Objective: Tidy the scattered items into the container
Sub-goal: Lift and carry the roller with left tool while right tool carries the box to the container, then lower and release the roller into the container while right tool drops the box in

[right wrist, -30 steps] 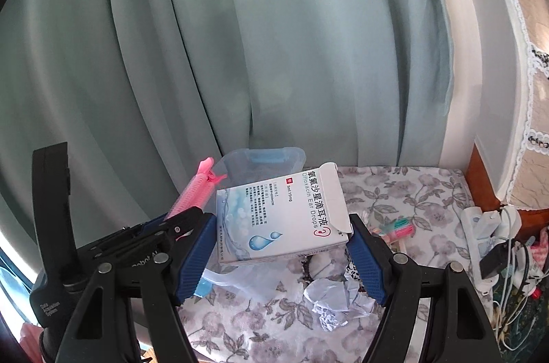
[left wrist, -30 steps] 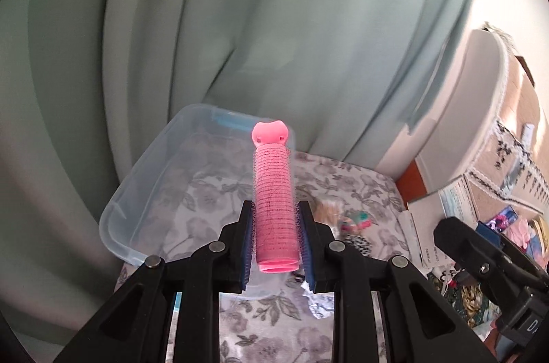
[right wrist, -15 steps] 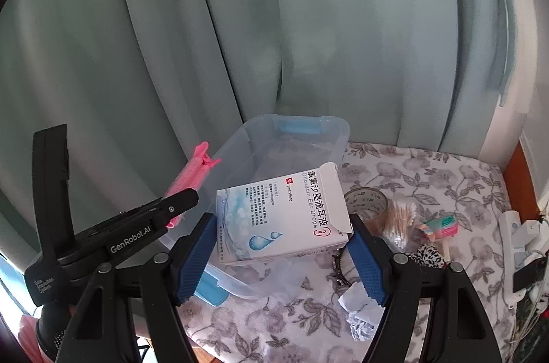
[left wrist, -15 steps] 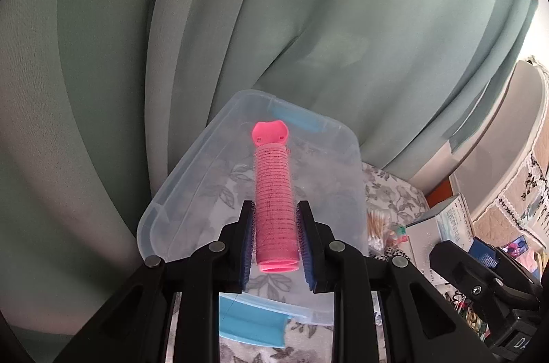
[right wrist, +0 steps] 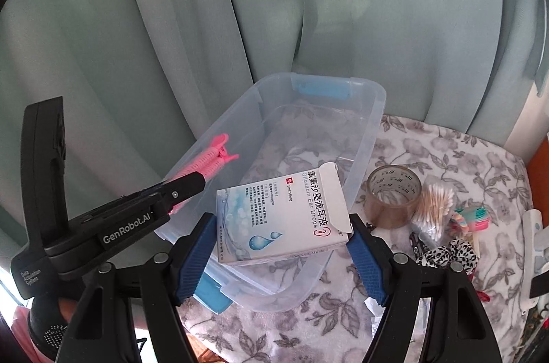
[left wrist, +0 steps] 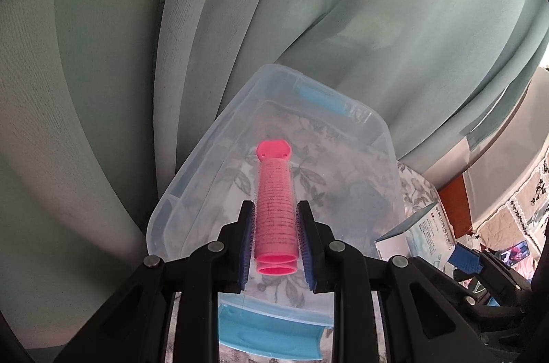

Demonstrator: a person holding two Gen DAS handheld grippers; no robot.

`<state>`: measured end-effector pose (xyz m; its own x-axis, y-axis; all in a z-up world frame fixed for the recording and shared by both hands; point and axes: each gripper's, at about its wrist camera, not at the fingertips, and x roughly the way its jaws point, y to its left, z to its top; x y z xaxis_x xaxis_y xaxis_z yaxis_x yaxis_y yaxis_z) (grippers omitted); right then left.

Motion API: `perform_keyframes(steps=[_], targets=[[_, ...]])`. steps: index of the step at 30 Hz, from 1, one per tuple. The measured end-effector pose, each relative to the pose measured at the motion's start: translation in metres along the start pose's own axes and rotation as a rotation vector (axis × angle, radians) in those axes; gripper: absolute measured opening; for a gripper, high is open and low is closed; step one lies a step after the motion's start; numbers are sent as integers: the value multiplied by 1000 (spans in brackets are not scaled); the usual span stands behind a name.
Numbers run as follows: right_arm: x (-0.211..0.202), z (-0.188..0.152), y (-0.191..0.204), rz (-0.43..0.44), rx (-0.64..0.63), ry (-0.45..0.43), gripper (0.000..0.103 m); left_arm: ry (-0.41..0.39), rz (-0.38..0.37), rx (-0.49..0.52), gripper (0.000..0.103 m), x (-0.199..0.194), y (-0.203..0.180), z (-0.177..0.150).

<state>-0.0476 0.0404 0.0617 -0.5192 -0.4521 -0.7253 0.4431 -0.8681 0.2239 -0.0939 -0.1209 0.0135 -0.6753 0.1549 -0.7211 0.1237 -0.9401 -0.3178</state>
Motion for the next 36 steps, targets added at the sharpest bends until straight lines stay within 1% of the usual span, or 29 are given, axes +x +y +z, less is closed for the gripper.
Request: perform_keyframes(steps=[6, 8, 10, 13, 15, 19, 24, 27, 34, 35, 36], targets=[[12, -1, 1, -3, -6, 30, 78, 12, 7, -14, 25, 6, 8, -1], [16, -1, 1, -11, -11, 42, 78, 14, 21, -14, 29, 9, 9, 0], [20, -1, 2, -15, -14, 54, 79, 15, 22, -19, 46, 11, 9, 0], [24, -1, 2, -22, -16, 63, 79, 17, 13, -33, 55, 12, 10, 1], [26, -2, 1, -24, -15, 71, 80, 20, 16, -34, 59, 13, 10, 1], [26, -4, 1, -32, -20, 69, 80, 33, 7, -49, 60, 11, 11, 1], [19, -4, 1, -27, -15, 57, 80, 24, 8, -44, 61, 6, 9, 2], [13, -4, 2, -24, -26, 37, 83, 12, 9, -40, 61, -2, 7, 1], [-6, -7, 4, -19, -30, 4, 83, -16, 13, -19, 62, -25, -4, 0], [-10, -8, 3, -20, -25, -2, 83, -18, 13, -17, 62, -28, -6, 0], [-14, -10, 1, -22, -18, -7, 83, -21, 15, -15, 65, -31, -8, -1]])
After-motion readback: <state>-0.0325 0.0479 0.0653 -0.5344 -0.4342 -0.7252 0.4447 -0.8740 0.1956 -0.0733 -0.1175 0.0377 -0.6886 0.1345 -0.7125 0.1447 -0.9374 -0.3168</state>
